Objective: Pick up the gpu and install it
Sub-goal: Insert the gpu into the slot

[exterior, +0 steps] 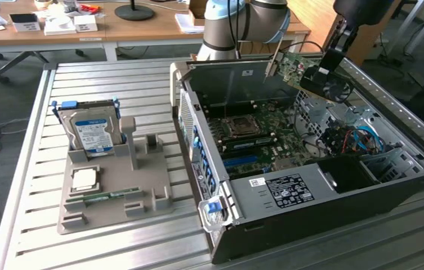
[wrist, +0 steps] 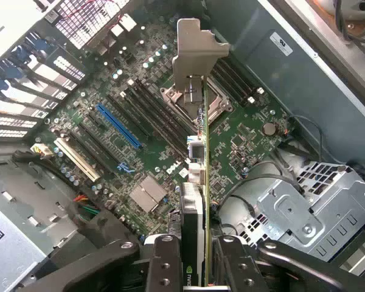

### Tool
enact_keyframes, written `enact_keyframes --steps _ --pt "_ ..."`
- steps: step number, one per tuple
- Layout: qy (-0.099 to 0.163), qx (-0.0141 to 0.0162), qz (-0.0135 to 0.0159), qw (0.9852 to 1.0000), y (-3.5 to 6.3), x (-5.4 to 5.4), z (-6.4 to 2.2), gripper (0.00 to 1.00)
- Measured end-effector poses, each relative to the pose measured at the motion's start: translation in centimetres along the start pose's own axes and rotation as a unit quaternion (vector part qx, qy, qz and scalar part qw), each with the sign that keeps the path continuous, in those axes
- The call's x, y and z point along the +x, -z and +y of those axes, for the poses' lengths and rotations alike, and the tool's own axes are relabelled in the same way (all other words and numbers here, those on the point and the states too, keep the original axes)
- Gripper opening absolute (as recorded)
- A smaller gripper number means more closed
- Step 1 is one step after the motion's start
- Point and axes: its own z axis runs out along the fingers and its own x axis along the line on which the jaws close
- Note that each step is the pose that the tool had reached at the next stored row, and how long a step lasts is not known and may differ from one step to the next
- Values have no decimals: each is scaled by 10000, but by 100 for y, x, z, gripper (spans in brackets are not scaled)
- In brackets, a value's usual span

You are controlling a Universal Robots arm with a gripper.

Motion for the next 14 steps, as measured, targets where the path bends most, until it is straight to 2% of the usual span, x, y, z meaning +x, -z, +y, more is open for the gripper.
enact_keyframes --steps 14 --pt "11 -1 0 10000 0 0 0 27"
